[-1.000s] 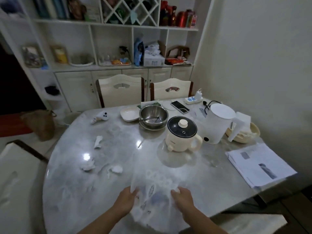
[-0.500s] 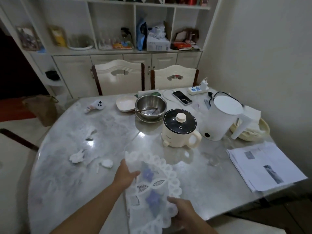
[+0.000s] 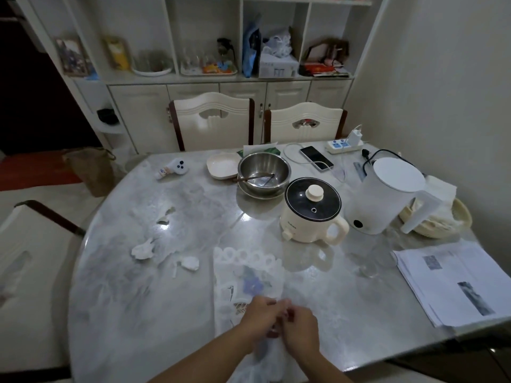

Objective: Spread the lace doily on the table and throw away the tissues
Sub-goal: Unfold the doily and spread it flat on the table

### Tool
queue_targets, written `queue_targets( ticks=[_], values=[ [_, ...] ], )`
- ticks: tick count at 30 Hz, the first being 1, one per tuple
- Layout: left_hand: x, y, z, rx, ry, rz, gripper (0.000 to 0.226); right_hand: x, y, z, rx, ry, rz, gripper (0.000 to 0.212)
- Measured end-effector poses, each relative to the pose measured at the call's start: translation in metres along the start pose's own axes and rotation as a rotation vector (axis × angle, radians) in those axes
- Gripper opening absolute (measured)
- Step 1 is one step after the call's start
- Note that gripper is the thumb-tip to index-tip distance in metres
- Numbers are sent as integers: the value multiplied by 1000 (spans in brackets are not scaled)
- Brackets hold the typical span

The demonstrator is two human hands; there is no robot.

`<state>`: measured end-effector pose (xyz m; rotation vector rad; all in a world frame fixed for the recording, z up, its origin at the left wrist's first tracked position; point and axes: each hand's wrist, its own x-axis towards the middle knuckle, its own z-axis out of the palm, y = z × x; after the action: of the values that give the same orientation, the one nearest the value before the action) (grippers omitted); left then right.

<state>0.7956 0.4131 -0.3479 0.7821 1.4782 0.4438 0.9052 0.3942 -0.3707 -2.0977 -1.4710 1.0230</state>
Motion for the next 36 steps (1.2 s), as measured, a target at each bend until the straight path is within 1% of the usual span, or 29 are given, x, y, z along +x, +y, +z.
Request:
queue_targets(
  ticks=[2,4,5,6,8,10,13,15,17,20,21,24,25,26,28,30,33,36],
  values=[
    [1,-1,-2,-98,35,-16,37,-5,-11,4,17,-8,0,20],
    [3,-4,-7,-96,128,-17,27,-7,-15,10,74,-65,27,17],
    [4,-6,-10,-90,161,-27,22,-8,-17,11,104,-102,40,11],
    [5,-9,-14,-93,175,-42,20,-9,-19,12,139,-138,63,10],
    [7,-15,-22,-159,135,-82,24,-8,-20,10,221,-165,109,22],
    [8,-19,-29,-283,74,-132,35,-5,-20,9,277,-171,139,33],
    [6,-22,-32,-469,8,-225,50,-2,-20,9,265,-177,145,39],
    [3,-21,-30,-537,-27,-241,53,-3,-21,9,240,-184,136,41],
    [-2,-20,-27,-517,-31,-229,55,-4,-23,8,228,-193,128,39],
    [-5,-21,-27,-471,-35,-210,49,-6,-24,8,226,-195,106,29],
    [-5,-21,-27,-463,-43,-209,49,-7,-24,8,227,-191,102,29],
    [-4,-21,-27,-462,-52,-202,47,-6,-22,8,224,-178,103,40],
    [-4,-21,-27,-470,-47,-200,46,-6,-21,8,228,-179,107,40],
    [-5,-21,-27,-477,-43,-199,44,-6,-22,8,235,-177,111,35],
    [-5,-22,-28,-471,-37,-202,42,-6,-23,7,252,-180,124,19],
    [-4,-23,-29,-462,-45,-194,41,-5,-22,8,258,-181,124,16],
    [-4,-23,-29,-465,-57,-174,40,-3,-19,9,280,-200,117,19],
    [-6,-23,-29,-470,-74,-150,35,-5,-20,7,343,-202,111,13]
  ],
)
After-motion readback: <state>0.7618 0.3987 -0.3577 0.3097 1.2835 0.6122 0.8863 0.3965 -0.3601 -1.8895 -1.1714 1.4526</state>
